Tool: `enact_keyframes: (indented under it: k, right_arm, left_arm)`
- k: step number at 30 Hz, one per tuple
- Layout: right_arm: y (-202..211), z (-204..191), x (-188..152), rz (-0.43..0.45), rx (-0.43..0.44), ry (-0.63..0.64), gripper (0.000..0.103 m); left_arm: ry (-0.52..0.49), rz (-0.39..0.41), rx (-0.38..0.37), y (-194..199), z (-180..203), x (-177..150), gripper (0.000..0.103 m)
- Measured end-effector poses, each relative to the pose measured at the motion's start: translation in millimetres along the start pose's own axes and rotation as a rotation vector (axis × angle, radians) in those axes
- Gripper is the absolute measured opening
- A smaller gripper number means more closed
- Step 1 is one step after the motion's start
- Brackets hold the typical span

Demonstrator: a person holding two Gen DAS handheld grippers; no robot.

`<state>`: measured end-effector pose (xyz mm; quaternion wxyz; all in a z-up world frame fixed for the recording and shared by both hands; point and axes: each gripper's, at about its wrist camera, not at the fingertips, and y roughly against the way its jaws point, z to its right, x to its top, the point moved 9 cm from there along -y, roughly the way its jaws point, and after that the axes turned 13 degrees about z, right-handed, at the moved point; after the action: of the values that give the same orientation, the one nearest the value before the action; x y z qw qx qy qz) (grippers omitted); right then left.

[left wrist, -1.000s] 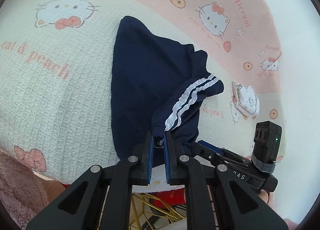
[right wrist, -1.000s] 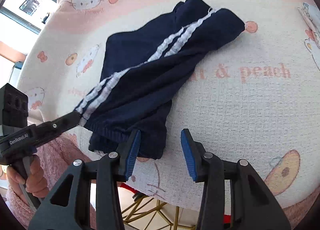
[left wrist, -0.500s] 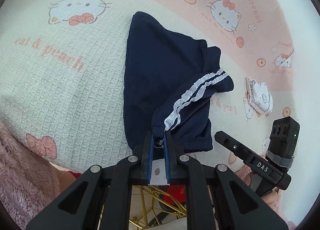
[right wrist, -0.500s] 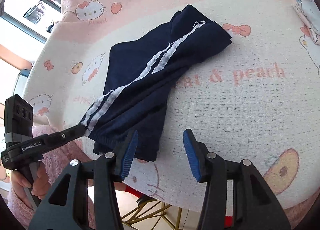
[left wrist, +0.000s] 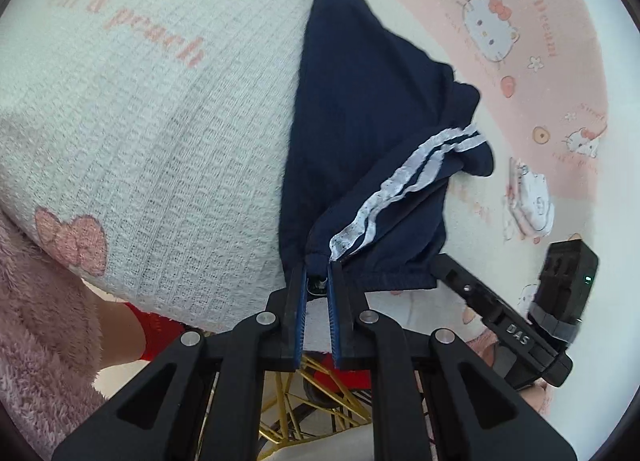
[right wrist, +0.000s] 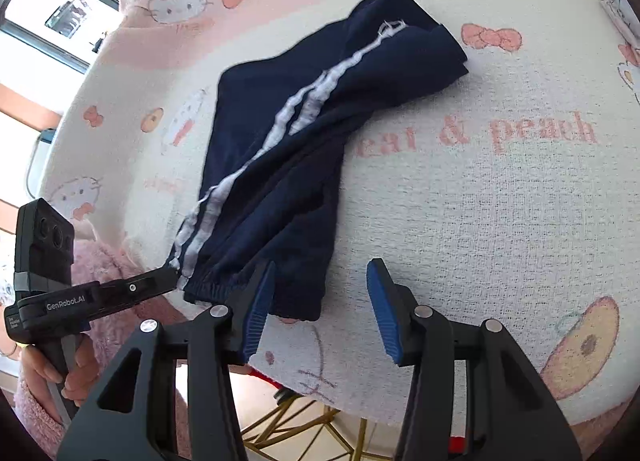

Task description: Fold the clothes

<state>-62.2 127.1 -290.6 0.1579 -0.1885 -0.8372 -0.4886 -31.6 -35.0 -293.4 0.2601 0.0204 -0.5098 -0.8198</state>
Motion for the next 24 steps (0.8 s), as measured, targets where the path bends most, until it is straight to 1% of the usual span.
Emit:
enact_keyframes:
  k: [2,3,4,5,7,9,12,13,15,17,19,22,24]
  right_arm:
    - [-2,0,-3,-0.013,-0.036,0.044,0.049]
    - [-1,-2,-4,-0.015,-0.054,0.065,0.049]
    - [1,-3,-4,-0.016,-0.071,0.085,0.049]
    - [5,-6,-4,-0.008,-0.078,0.096,0.049]
    - [13,-14,-5,0.014,-0.033,0.096,0.049]
    - [11,-15,-7,0.004,-0.005,0.076,0.049]
    - [-1,-12,-9,-0.015,0.001,0.054,0.048]
    - [-5,-13,-8,-0.015,0.006,0.054,0.046]
    - [-9,-17,-9,-0.019,0.031,0.056,0.024]
    - [-11,-16,-12,-0.030,0.026,0.055,0.023]
    - [-8,-15,-14,-0.035,0.032,0.048,0.022]
    - [-2,-11,-17,-0.049,0.046,-0.004,0.022]
    - [1,-15,-19,-0.043,0.044,-0.011,0.022]
  left_arm:
    - [0.022,-0.003,-0.003,-4,-3,2,0.016]
    - [0.030,-0.020,0.002,-4,-3,3,0.020]
    - [0.020,-0.010,0.000,0,-1,6,0.023]
    - [0.010,0.000,-0.002,4,1,9,0.023]
    - [-0.010,0.027,-0.002,11,6,14,0.023]
    - [-0.019,0.030,-0.004,9,9,16,0.024]
    - [-0.026,-0.010,0.003,-6,10,10,0.024]
    - [-0.039,-0.019,0.002,-11,11,7,0.024]
    - [-0.074,0.003,0.018,-14,13,7,0.023]
    - [-0.091,0.006,0.025,-12,15,8,0.021]
    - [-0.069,0.003,0.008,-11,14,8,0.019]
    - [-0.045,-0.010,-0.025,-8,13,6,0.019]
    - [-0.068,-0.015,-0.031,-6,16,4,0.019]
